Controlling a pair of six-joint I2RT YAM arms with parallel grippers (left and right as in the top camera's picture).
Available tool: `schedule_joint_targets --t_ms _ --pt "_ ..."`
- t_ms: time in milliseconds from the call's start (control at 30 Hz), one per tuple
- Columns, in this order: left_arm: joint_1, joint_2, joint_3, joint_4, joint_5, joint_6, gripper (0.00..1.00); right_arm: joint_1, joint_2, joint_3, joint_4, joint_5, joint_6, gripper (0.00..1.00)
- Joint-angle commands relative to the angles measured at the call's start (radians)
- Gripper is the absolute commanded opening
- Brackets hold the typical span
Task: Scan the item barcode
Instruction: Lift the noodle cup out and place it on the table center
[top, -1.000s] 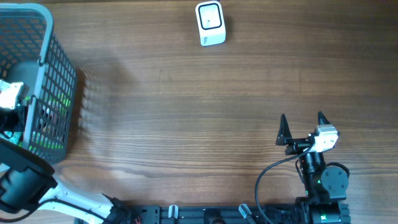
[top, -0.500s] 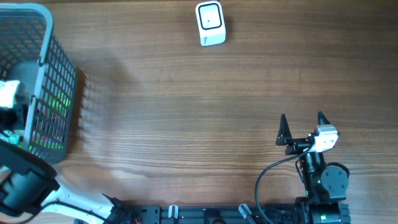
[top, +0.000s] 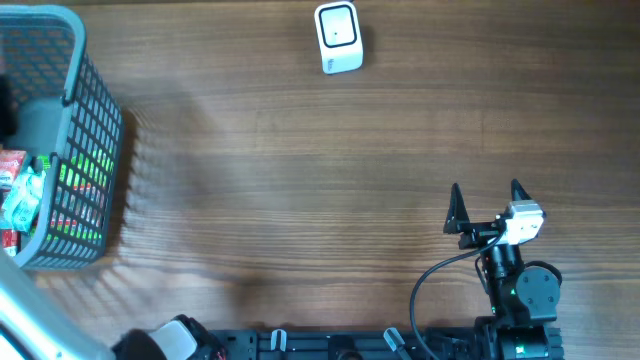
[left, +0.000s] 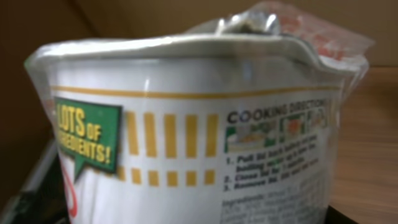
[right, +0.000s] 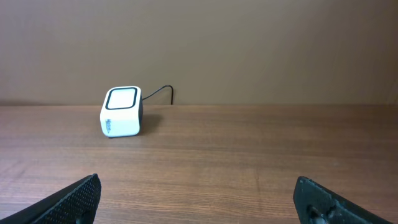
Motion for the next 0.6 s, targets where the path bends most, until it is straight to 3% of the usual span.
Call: schedule_joint_targets --t_ms 0,200,300,567 --pt "-0.237 -0.068 0.024 -0.063 0.024 -0.166 0.70 -0.005 -0.005 -0.001 0.003 -0.016 -0.009 1.00" --pt "-0.696 0.019 0.024 -0.174 0.013 -0.325 0.67 -0.005 -0.005 -0.001 0.003 -0.016 -0.009 1.00" --pt "-0.898 0.159 0.023 -0.173 0.005 -0.367 0.66 -0.005 -0.005 -0.001 0.003 -0.016 -0.009 1.00" --pt "-1.127 0.546 0.023 -0.119 0.005 -0.394 0.68 -0.005 -0.005 -0.001 0.003 -0.016 -0.009 1.00"
